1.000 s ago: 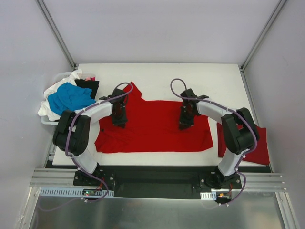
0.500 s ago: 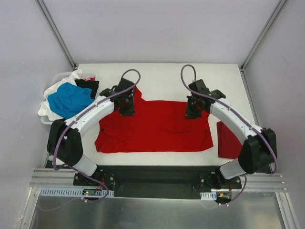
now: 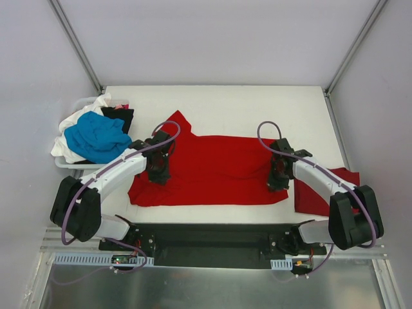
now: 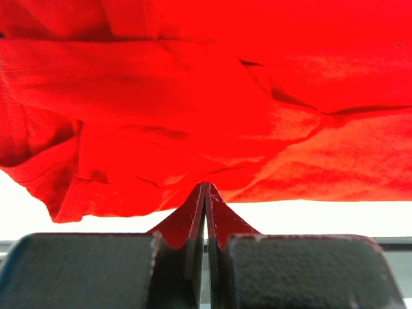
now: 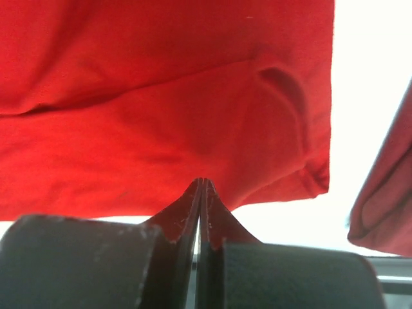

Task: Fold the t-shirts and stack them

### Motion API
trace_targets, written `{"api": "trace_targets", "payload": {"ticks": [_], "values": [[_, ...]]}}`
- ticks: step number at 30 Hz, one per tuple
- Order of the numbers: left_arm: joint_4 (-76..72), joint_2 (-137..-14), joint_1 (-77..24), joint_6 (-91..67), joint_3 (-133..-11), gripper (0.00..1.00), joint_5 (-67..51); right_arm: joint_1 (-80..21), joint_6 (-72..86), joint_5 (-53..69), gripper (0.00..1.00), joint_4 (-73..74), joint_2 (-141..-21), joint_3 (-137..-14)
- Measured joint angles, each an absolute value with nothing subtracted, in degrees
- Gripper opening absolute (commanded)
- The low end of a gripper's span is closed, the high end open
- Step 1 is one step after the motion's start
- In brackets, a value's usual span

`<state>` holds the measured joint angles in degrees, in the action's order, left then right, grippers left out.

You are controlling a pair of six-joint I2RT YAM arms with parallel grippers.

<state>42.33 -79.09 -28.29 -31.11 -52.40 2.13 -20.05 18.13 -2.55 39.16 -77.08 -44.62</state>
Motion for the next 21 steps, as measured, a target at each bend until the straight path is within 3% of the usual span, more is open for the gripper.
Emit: {"api": "trace_targets", "payload": {"ticks": [21], "values": [[43.4, -78.8, -28.9, -31.1, -53.9, 0.0, 3.3, -19.8, 17.0, 0.9, 0.01, 31.5, -71.9, -34.6]]}}
